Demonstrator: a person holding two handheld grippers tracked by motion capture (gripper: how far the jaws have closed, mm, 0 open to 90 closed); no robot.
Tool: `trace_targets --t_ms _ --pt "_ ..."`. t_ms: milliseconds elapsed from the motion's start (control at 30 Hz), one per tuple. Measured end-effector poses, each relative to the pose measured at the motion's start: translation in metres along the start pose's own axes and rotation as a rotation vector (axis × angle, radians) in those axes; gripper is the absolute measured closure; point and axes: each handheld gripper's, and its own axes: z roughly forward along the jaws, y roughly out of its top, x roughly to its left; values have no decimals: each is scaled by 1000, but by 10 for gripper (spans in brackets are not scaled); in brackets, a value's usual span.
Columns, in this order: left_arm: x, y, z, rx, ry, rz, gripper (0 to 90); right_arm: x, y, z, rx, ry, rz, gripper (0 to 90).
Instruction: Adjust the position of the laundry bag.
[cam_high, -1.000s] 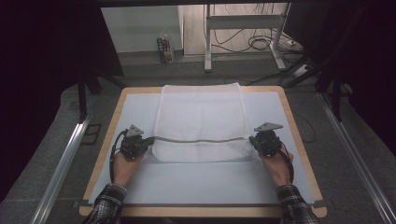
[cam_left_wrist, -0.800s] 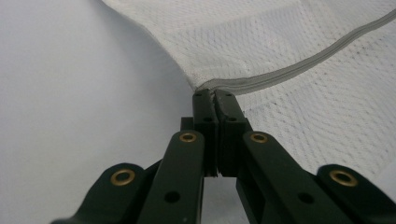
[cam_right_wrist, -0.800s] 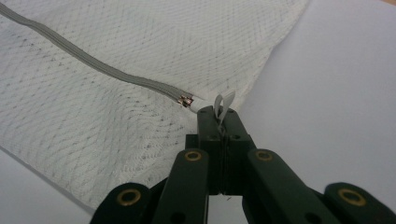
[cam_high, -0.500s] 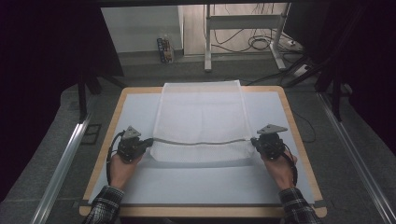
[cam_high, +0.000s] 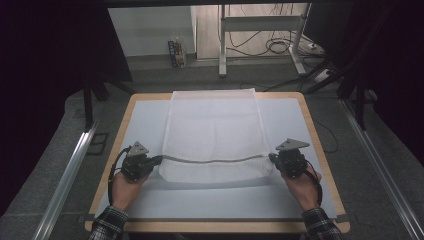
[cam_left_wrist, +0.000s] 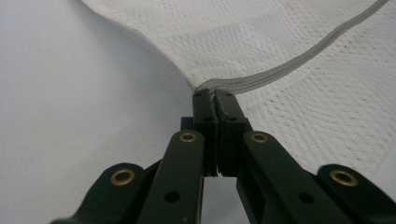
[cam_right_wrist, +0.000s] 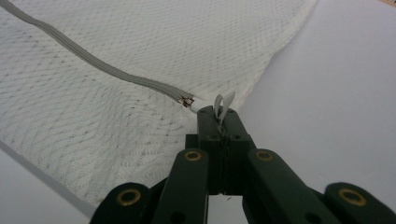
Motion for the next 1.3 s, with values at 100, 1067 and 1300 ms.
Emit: trace_targets --t_ms 100,1067,1300 --pt "-3 0 -2 -3 -1 8 892 1 -2 -4 1 3 0 882" --pt "-35 -24 -28 28 -33 46 891 24 -31 -41 41 72 -10 881" --pt "-41 -30 -33 52 -28 62 890 31 -38 -48 60 86 -17 880"
